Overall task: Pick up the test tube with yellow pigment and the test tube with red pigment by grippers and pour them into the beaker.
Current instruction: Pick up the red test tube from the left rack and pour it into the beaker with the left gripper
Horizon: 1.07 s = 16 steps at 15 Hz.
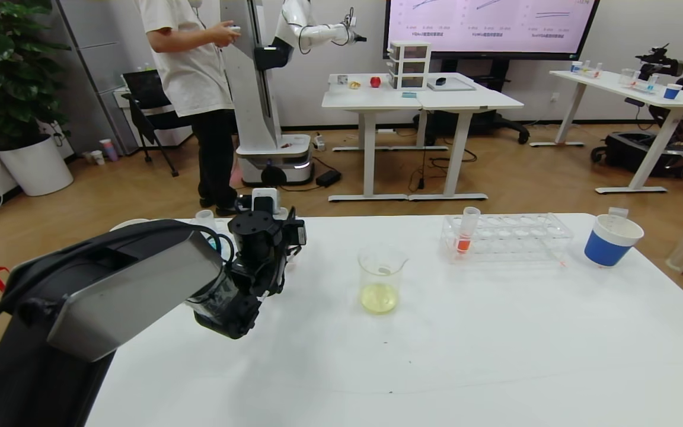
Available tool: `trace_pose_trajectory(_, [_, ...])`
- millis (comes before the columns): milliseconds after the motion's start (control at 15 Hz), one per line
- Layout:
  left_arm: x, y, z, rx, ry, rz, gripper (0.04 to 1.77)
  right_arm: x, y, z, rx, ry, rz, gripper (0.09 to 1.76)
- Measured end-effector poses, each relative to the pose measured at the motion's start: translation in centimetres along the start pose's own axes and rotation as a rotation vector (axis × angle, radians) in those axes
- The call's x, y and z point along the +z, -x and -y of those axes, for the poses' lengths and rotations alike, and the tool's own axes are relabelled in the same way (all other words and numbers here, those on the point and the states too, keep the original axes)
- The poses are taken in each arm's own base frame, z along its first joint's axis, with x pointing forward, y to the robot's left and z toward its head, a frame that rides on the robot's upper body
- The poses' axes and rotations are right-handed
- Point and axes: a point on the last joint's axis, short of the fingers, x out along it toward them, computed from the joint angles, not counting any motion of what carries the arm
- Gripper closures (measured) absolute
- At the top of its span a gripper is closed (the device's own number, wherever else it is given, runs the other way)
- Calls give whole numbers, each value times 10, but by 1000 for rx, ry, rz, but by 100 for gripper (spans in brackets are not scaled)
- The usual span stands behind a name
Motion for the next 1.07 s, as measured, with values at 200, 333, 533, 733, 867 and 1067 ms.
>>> trace_pose_trajectory(200, [4, 0, 0, -2, 1, 3, 126, 0, 0, 0, 0, 0, 0, 11])
trace_pose_trajectory(333, [15, 1, 0, -7, -11, 24, 126, 0, 0, 0, 0, 0, -1, 11])
trace_pose_trajectory(533, [36, 4, -1, -17, -25, 34, 126, 0, 0, 0, 0, 0, -1, 11])
trace_pose_trajectory(733, [58, 7, -1, -24, -17, 54, 126, 0, 0, 0, 0, 0, -1, 11])
trace_pose_trajectory(867, [66, 8, -3, -21, -11, 69, 126, 0, 0, 0, 0, 0, -1, 11])
trace_pose_trajectory(1067, [73, 10, 0, -73, -14, 66, 126, 0, 0, 0, 0, 0, -1, 11])
